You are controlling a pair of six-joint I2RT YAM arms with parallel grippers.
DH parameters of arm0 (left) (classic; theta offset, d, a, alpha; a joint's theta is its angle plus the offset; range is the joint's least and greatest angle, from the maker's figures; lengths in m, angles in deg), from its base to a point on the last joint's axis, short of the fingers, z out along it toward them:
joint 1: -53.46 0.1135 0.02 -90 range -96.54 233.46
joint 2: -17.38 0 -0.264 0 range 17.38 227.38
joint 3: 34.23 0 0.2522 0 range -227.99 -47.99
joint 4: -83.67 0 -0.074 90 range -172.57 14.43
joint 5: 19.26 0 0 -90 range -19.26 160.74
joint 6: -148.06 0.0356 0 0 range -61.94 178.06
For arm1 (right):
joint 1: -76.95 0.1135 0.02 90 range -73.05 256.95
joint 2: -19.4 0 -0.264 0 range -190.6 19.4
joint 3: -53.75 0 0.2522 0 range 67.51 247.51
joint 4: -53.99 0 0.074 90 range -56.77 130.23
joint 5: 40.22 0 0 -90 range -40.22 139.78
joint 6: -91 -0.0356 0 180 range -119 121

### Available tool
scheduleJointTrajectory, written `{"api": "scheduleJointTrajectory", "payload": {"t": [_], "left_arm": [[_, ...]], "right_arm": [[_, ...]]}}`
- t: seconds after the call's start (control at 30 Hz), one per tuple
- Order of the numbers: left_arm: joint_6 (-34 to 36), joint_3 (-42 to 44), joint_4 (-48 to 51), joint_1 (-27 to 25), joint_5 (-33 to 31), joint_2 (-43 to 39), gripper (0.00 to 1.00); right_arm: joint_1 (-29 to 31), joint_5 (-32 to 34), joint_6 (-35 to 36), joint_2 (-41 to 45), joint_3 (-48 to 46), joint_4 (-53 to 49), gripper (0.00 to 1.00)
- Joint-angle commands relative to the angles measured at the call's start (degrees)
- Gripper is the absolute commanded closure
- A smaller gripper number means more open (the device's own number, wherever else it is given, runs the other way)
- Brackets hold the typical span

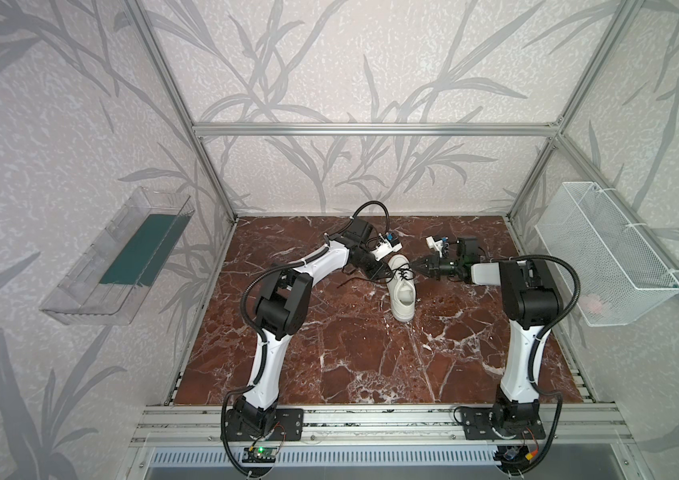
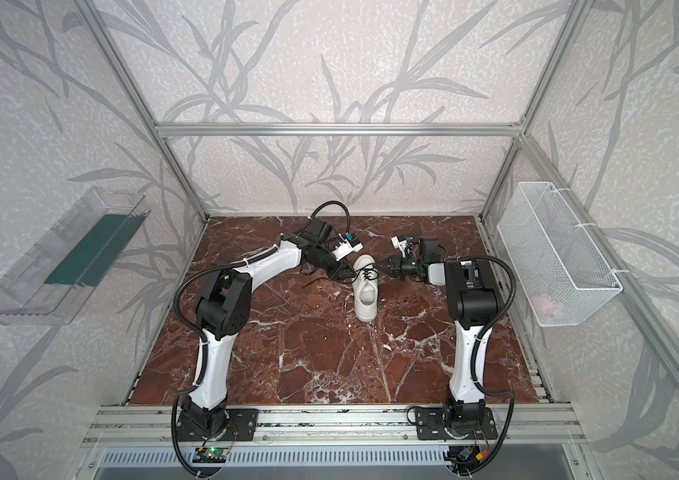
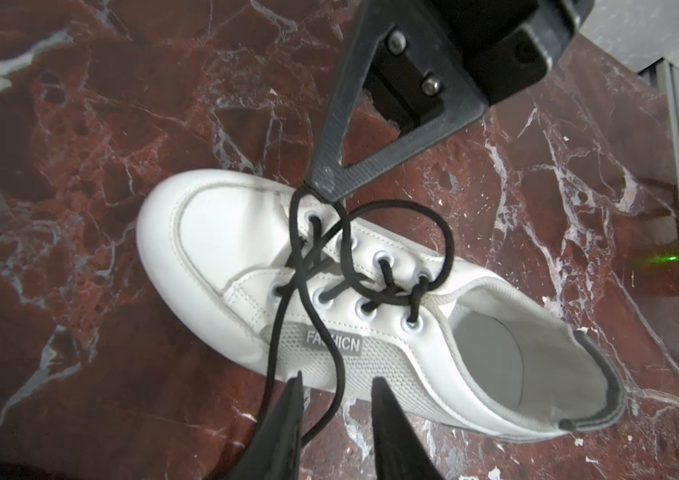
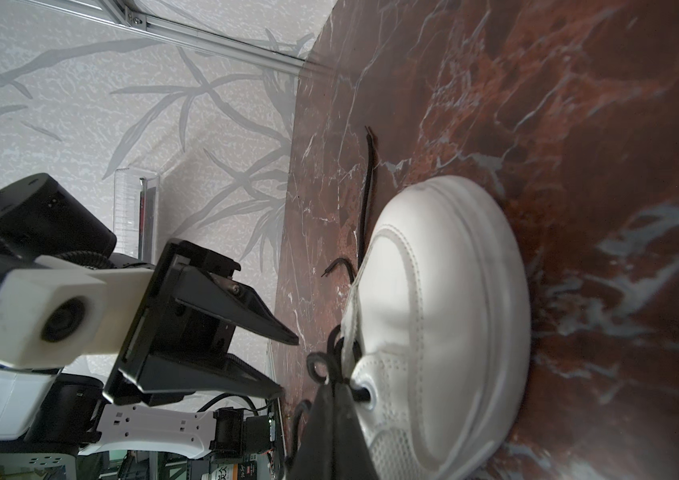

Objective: Tie the shoes

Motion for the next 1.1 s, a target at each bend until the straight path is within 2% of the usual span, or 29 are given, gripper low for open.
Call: {"api": "scheduleJointTrajectory", "payload": {"t": [0.0,0.2,0.33,0.43,0.67,0.83,1.07], "left_arm": [[2.59,-0.65,-0.97,0.49,-2.40,0.67,0.68],[4.56,-2.95,1.65,0.85,-2.21,2.29,0.67],[7.13,-3.20,2.75,0.99,-1.60,2.71,0.61],[7.17,-4.78,3.70,0.97,-0.47,3.81,0.60],[8.34,-9.58,7.35,1.20,2.79,7.39,0.59],[10.40,-17.10,15.97,1.19,3.67,11.60,0.60],[10.80,-17.07,15.63,1.14,2.79,12.47,0.62]], "right_arm": [[-0.21,-1.36,0.04,0.68,0.40,0.96,1.00],[-0.32,-1.36,0.04,0.97,0.63,0.70,1.00],[-0.28,-1.60,0.04,0.97,1.08,0.54,1.00],[-0.28,-1.54,0.09,1.05,0.98,0.37,1.00],[-0.24,-2.02,-0.76,1.41,0.92,1.02,1.00],[-0.21,-2.33,-1.78,1.25,1.31,1.74,1.00],[-0.24,-2.42,-2.15,1.19,1.66,2.01,1.00]]}}
